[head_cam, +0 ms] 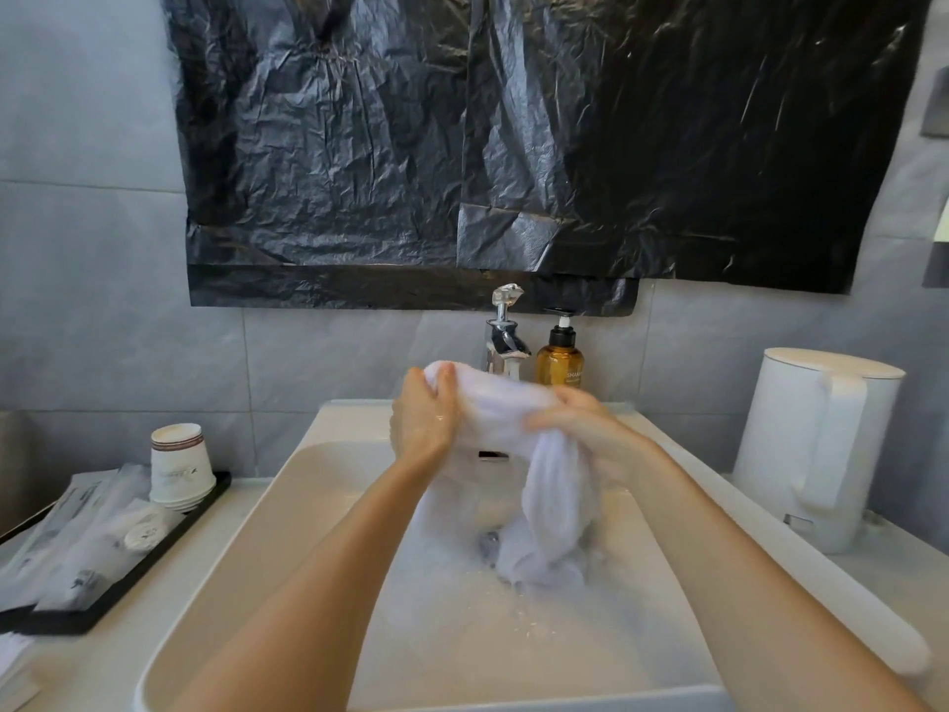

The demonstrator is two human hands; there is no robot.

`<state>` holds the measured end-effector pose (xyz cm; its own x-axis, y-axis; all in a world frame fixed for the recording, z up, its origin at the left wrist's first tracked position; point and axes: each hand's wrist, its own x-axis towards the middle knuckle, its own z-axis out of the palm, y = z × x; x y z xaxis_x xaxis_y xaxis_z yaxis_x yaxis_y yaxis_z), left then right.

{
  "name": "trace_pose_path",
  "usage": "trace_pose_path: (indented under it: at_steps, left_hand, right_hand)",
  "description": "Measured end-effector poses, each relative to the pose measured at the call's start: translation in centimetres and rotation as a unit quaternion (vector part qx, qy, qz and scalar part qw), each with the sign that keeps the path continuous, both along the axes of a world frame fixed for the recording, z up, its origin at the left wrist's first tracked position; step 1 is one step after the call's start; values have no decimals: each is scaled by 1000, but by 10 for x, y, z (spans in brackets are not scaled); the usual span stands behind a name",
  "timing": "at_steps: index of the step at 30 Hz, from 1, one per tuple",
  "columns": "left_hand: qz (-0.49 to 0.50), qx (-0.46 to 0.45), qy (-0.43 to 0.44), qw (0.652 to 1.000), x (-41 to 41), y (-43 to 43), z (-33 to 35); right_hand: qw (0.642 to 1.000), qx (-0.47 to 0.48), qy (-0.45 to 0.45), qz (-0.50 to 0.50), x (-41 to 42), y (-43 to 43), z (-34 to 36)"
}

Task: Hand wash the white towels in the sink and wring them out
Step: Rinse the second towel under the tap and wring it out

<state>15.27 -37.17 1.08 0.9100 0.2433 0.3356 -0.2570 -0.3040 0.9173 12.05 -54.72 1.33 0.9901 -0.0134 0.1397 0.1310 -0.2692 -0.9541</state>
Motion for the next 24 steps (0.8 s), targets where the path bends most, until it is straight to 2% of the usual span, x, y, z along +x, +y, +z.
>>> trace_pose_path:
  at_steps: [2,4,6,8,10,13,15,16,19,21,24]
  left_hand:
    - [11,55,-29,998,-5,0,1]
    - [-5,97,-27,995,-4,3,-2]
    - [-66,133,-2,989,4,2,-10]
    - [-184,54,55,980,4,-3,-13]
    - [-288,-62,129,947,-7,-9,-11]
    - [-345,-144,172,911,-18,-20,-12]
    - [-356,-166,164,905,-19,-29,-15]
    - [-342,-175,155,910,-18,-30,-16]
    - [-261,-231,139,927,-12,-29,-16]
    - [-205,-237,137,940,-7,-25,-20]
    - [-163,-187,115,962,-6,-20,-20]
  right_hand:
    - [992,103,-64,-42,1,0,8]
    - [984,129,-103,-68,3,5,9]
    - [982,130,-111,-83,3,16,5]
    - [985,122,-97,-77,6,27,-2]
    - [987,91,-105,-80,7,40,-9]
    - [976,-28,-176,-124,6,57,-19]
    - [961,-92,-211,-154,14,60,-28]
    - [960,-101,-199,-167,13,64,-28]
    - [958,-141,-176,-179,19,71,-34]
    - [940,-212,-211,-163,8,68,-33]
    - [893,-311,-293,-140,-3,57,-30]
